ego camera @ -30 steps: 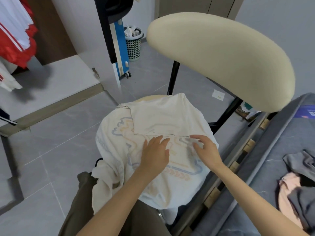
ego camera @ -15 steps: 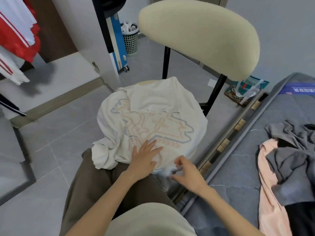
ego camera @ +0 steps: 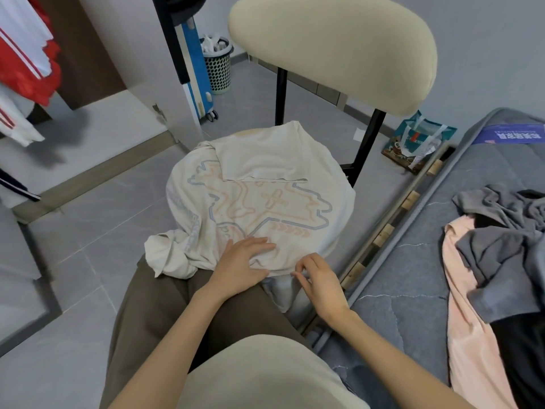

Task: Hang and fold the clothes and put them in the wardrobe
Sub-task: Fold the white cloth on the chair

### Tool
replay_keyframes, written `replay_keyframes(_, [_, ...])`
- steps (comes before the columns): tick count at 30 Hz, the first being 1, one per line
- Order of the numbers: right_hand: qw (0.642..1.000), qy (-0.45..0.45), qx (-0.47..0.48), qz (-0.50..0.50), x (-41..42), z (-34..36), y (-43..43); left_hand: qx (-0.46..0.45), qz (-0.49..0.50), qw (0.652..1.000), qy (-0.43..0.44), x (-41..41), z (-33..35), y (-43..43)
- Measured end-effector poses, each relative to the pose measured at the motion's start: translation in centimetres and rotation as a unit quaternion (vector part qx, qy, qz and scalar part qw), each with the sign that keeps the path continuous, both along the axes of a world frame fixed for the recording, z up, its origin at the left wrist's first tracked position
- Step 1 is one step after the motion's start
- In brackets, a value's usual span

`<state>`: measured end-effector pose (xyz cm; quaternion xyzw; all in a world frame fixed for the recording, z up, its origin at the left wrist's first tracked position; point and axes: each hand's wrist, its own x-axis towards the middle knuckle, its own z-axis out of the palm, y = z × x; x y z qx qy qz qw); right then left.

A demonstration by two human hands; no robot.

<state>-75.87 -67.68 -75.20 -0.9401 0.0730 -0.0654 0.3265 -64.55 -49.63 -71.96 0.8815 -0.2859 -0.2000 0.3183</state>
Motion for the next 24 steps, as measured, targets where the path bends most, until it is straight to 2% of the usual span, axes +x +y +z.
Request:
replay_keyframes(4, [0.997,0.035,-0.060,0.036,0.1,0.3,-0.6,0.000,-0.019,1.000,0.008,0.1,0.5,0.1])
replay_keyframes(11, [0.992,-0.059,-0.102,0.046,0.3,0.3,-0.1,-0.057,-0.003,0.998,-0.002,0.1,0.3,0.6])
replay_keyframes(15, [0.993,-0.043,-0.087,0.062,0.5,0.8,-0.3,-0.052,0.005,0.999,-0.004,-0.3,0.5,0.3])
replay_keyframes(21, [0.997,-0.034,-0.010,0.066,1.4,4.0,-2.0,0.055,-0.049,0.995,-0.070,-0.7,0.4,0.2])
replay_keyframes(24, [0.996,-0.028,-0.031,0.078,3.2,6.1,-2.6,0.042,-0.041,0.995,-0.082,-0.9,0.3,0.1])
